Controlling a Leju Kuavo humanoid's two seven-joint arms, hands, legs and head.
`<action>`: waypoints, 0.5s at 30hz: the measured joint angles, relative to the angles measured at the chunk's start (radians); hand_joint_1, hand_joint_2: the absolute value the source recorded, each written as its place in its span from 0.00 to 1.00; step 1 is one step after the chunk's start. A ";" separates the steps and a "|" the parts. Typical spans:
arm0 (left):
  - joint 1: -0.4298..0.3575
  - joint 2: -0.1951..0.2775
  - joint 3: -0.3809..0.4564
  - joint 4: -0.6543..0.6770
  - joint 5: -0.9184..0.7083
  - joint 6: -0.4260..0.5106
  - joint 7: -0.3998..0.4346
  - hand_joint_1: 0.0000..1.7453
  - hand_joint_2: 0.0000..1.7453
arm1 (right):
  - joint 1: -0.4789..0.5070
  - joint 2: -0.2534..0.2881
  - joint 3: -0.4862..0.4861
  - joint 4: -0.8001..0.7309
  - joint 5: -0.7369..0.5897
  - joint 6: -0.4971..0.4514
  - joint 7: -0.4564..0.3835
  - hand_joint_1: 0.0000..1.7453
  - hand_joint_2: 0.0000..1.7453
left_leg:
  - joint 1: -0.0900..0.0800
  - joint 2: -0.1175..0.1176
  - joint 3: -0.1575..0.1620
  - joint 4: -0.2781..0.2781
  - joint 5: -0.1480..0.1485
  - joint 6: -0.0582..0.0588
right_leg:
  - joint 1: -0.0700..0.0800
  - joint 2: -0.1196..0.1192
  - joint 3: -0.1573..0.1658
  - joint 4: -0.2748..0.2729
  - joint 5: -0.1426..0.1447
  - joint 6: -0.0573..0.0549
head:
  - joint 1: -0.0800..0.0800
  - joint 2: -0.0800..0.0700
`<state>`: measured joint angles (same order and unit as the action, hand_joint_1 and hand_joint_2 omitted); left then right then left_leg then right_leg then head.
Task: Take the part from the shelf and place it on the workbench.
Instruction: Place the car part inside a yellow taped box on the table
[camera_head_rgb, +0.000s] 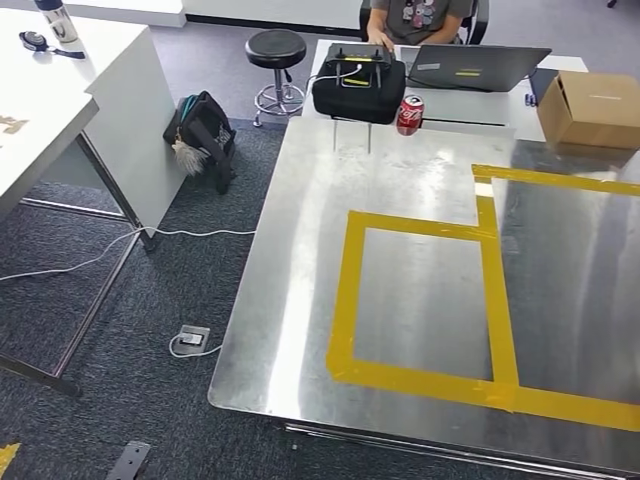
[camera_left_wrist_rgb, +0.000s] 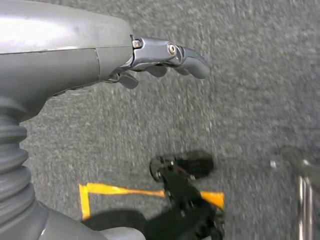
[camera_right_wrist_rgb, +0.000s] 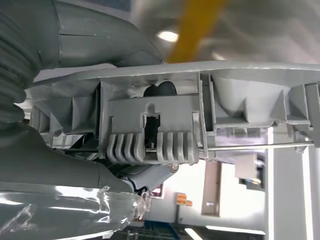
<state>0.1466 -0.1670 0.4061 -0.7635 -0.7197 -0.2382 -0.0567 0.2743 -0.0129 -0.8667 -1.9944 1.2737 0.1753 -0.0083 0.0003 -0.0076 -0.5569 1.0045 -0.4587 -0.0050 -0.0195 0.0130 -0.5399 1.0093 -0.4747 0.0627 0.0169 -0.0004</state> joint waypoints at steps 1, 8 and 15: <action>0.000 -0.006 -0.004 -0.013 0.002 -0.005 0.008 0.00 1.00 | 0.021 -0.037 0.086 0.003 -0.034 -0.024 0.070 1.00 1.00 | 0.000 0.000 0.001 0.000 0.000 0.000 | 0.000 0.000 -0.001 0.000 0.000 0.000 | 0.000 0.000; 0.009 -0.018 -0.021 -0.057 0.011 -0.006 0.006 0.00 1.00 | 0.124 -0.191 0.426 0.008 -0.102 -0.084 0.165 1.00 1.00 | 0.000 -0.005 -0.001 0.000 0.004 0.001 | 0.000 -0.006 -0.001 0.001 0.001 0.002 | 0.000 0.000; 0.008 -0.017 -0.044 -0.057 0.011 0.001 -0.002 0.00 1.00 | 0.130 -0.278 0.641 0.020 -0.088 -0.141 0.244 1.00 1.00 | 0.000 -0.005 -0.002 -0.001 0.004 0.001 | 0.000 -0.005 -0.003 0.001 0.001 0.002 | 0.000 0.000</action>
<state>0.1546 -0.1837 0.3620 -0.8201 -0.7087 -0.2377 -0.0585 0.4046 -0.2913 -0.2256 -1.9741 1.1859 0.0345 0.2352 0.0008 -0.0124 -0.5589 1.0038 -0.4549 -0.0038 -0.0192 0.0085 -0.5424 1.0106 -0.4734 0.0643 0.0168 -0.0004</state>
